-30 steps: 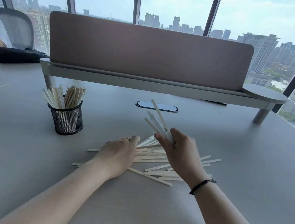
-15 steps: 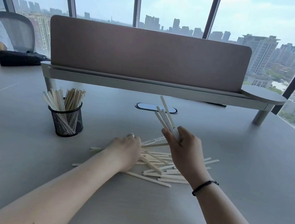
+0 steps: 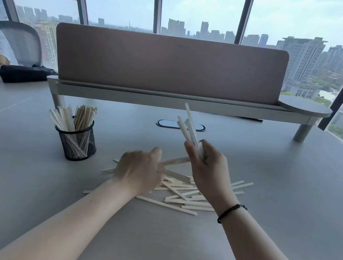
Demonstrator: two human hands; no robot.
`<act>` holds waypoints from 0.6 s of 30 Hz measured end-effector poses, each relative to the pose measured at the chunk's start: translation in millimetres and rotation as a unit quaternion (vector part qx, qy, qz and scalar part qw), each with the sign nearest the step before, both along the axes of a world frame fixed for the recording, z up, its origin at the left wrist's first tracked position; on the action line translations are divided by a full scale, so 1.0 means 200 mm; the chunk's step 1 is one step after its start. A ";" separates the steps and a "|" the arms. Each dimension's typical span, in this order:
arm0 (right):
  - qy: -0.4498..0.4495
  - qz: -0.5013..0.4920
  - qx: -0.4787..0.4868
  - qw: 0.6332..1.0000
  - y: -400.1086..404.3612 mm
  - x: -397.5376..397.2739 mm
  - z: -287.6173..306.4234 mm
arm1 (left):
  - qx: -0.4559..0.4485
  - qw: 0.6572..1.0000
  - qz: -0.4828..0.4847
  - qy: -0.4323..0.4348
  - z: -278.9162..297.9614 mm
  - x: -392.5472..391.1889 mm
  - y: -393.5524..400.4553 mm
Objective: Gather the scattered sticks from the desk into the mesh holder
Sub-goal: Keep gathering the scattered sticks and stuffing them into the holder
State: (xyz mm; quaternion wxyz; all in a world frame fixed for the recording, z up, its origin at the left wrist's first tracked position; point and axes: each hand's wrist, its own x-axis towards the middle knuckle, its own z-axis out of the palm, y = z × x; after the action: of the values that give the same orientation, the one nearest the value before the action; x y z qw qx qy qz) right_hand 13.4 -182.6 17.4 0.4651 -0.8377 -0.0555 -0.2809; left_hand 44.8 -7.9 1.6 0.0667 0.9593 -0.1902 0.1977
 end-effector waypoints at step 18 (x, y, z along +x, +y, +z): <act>0.084 0.200 0.309 0.926 0.19 -0.14 0.08 | -0.710 0.664 -0.078 0.223 0.12 -0.21 -0.06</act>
State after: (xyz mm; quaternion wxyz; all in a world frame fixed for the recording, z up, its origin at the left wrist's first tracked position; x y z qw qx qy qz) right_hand -13.9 -144.0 32.7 0.7505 -0.6444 -0.0928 -0.1137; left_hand 3.2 -20.8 26.3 0.7830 0.6185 -0.0457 0.0475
